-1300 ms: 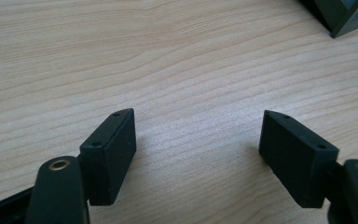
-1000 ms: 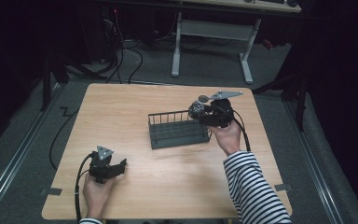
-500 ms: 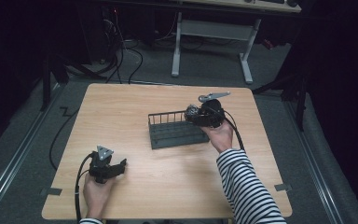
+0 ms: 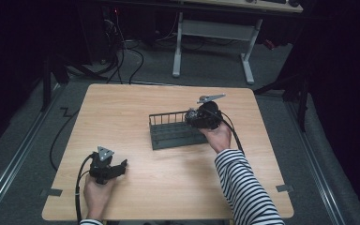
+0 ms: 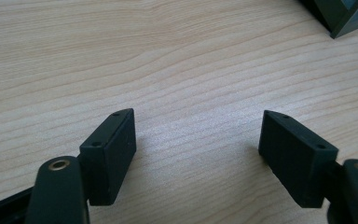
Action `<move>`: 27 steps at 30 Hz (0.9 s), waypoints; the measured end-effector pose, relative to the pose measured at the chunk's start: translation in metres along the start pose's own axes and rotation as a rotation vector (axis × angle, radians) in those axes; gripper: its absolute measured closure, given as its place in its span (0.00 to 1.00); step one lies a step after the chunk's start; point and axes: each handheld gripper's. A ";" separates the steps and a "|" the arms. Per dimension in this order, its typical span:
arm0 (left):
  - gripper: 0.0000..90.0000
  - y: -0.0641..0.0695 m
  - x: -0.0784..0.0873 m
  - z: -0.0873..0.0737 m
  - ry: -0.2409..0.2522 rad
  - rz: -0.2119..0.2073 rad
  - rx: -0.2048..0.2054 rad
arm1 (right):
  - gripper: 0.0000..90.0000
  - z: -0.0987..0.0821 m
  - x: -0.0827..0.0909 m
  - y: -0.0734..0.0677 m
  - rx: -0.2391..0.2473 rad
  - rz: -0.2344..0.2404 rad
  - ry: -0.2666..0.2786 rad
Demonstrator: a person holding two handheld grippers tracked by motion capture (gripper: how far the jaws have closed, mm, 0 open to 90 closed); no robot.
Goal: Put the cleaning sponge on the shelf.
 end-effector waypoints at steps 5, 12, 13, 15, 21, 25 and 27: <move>0.31 0.000 0.000 0.000 0.000 0.000 0.000 | 0.50 -0.001 -0.005 0.000 -0.002 -0.002 -0.020; 0.31 0.000 0.000 0.000 0.000 0.000 0.000 | 0.49 -0.003 -0.013 -0.004 0.010 -0.005 -0.050; 0.31 0.000 0.000 0.000 -0.002 -0.001 0.000 | 0.49 -0.002 -0.014 -0.005 0.003 -0.001 -0.052; 0.31 0.000 0.000 0.000 -0.001 -0.001 0.000 | 0.48 -0.002 -0.014 -0.005 0.002 -0.001 -0.052; 0.31 0.000 0.000 0.000 0.000 0.000 0.000 | 0.48 -0.003 -0.017 -0.007 0.021 -0.011 -0.068; 0.31 0.000 0.000 0.000 -0.002 -0.001 0.000 | 0.46 -0.003 -0.017 -0.006 0.009 -0.004 -0.063; 0.31 0.000 0.000 0.000 0.000 0.000 0.000 | 0.46 -0.003 -0.017 -0.006 0.007 -0.002 -0.064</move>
Point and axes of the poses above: each handheld gripper's, and its own axes: x roughly backward along the jaws, z roughly out of its top, y roughly to its right, and after that the axes turned 10 degrees about -z, right-handed
